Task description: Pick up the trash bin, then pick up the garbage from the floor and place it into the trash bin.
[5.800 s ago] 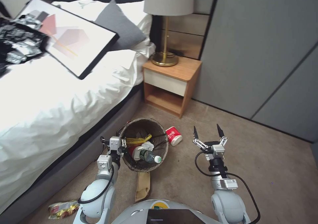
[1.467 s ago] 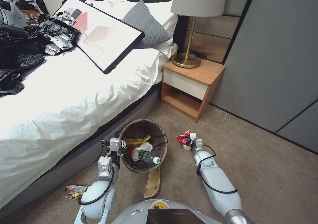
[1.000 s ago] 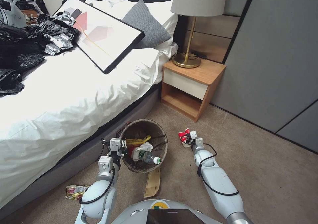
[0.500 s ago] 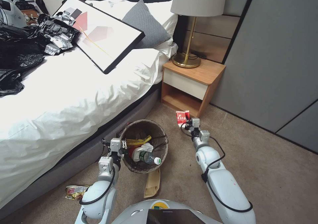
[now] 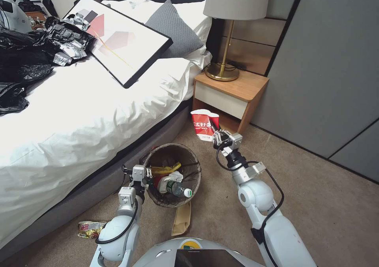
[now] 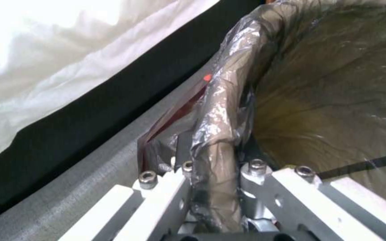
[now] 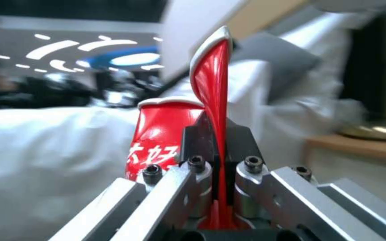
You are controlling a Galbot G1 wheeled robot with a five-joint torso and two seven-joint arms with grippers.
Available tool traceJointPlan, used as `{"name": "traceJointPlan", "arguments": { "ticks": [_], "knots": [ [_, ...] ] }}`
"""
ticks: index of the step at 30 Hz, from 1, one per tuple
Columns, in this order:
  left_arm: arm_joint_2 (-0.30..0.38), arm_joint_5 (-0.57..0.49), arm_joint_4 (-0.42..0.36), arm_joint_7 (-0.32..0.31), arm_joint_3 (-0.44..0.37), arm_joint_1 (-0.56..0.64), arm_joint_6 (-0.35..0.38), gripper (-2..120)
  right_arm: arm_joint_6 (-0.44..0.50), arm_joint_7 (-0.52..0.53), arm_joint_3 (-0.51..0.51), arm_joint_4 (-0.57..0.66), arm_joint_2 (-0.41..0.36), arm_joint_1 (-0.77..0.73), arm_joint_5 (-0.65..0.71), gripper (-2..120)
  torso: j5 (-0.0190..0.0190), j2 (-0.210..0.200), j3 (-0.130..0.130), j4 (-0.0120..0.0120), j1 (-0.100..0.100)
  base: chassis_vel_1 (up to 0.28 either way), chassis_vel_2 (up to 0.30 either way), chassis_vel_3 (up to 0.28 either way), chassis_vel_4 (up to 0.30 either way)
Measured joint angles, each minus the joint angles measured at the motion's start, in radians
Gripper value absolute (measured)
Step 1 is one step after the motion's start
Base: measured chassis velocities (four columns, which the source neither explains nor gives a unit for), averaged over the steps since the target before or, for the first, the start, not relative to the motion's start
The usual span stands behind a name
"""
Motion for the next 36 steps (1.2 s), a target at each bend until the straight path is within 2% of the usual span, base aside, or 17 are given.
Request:
{"name": "traceJointPlan", "arguments": {
  "ticks": [1, 2, 6, 14, 33, 36],
  "knots": [
    [0.0, 0.0, 0.0, 0.0, 0.0, 0.0, 0.001, 3, 0.008, -0.034, -0.005, 0.009, -0.001, -0.006, 0.005, 0, 0.0, 0.0, 0.0, 0.0001, 0.0, 0.0, 0.0, 0.0, 0.0],
    [0.0, 0.0, 0.0, 0.001, 0.003, 0.0, 0.003, 3, 0.019, -0.116, -0.026, 0.026, -0.005, -0.024, 0.008, 0, -0.0001, 0.0, 0.0, 0.0001, 0.0, 0.0, 0.0, 0.0, 0.0],
    [-0.001, 0.0, -0.001, 0.002, 0.007, 0.0, 0.004, 3, 0.031, -0.165, -0.091, 0.013, -0.007, -0.046, -0.031, 0, -0.0001, 0.0, 0.0, 0.0002, 0.0, 0.0, 0.0, 0.0, 0.0],
    [-0.001, 0.0, -0.002, 0.002, 0.005, 0.001, 0.005, 3, 0.052, -0.166, -0.175, -0.087, 0.001, -0.052, -0.111, 0, 0.0, 0.0, 0.0, 0.0001, 0.0, 0.0, 0.0, 0.0, 0.0],
    [-0.004, 0.0, -0.009, 0.002, 0.005, 0.003, 0.005, 3, 0.085, -0.142, -0.191, -0.234, 0.019, -0.03, -0.16, 0, 0.0, 0.0, 0.0, 0.0001, 0.0, 0.0, 0.0, 0.0, 0.0],
    [-0.004, -0.001, -0.012, 0.002, 0.005, 0.003, 0.004, 3, 0.08, -0.135, -0.193, -0.25, 0.02, -0.027, -0.17, 8, 0.0, 0.0, 0.0, 0.0002, 0.0, 0.0, 0.0, 0.0, 0.0]
  ]
}}
